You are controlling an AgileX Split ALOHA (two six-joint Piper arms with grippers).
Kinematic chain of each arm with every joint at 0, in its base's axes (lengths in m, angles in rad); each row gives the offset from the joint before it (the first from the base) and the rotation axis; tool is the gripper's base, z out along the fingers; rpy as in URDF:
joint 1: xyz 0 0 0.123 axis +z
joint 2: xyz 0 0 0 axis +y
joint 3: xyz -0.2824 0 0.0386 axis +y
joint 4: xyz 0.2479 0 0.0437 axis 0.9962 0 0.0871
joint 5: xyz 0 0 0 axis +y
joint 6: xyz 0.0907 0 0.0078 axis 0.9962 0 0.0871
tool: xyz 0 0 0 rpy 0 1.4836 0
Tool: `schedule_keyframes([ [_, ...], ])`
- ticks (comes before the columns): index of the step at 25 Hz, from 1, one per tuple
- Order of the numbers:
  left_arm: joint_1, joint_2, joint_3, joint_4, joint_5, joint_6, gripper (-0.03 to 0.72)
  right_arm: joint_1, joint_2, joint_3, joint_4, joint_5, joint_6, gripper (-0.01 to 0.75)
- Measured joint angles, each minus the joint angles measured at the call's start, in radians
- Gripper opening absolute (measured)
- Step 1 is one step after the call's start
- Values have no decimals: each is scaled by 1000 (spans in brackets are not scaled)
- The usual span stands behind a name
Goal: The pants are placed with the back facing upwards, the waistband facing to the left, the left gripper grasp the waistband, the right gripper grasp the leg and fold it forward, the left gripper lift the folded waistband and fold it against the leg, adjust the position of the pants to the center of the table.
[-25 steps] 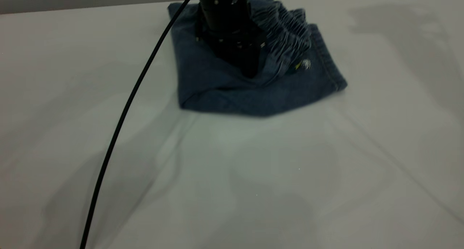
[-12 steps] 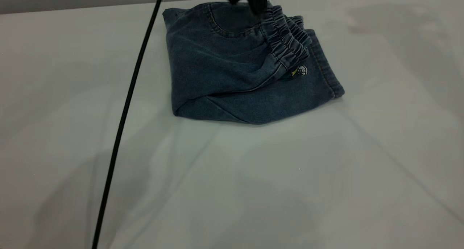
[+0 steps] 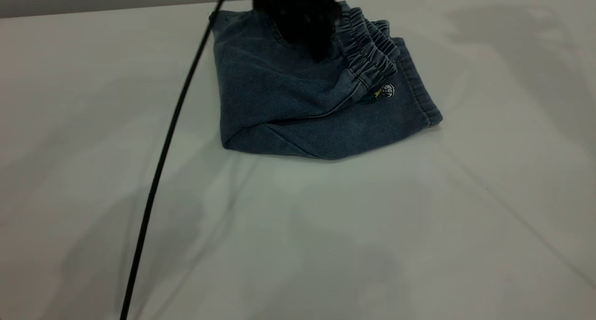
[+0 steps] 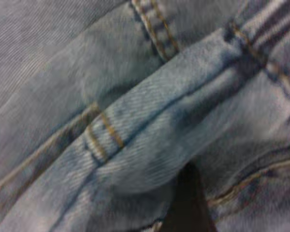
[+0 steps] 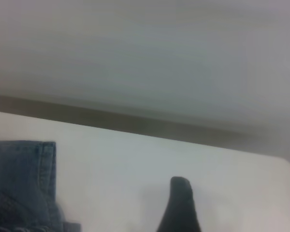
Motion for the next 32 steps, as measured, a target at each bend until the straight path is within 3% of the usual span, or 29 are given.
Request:
schedule_keyframes([
  [6,0,60,-1,-6,-94,1,499,0,1,0,0,0,-2,477],
  [9,0,60,-4,-8,-61,-16,499,0,1,0,0,0,-2,477],
  [14,-1,47,-6,1,116,-84,499,0,1,0,0,0,0,477],
  [32,1,-142,-4,2,113,-235,499,0,-51,-5,4,0,-2,477],
])
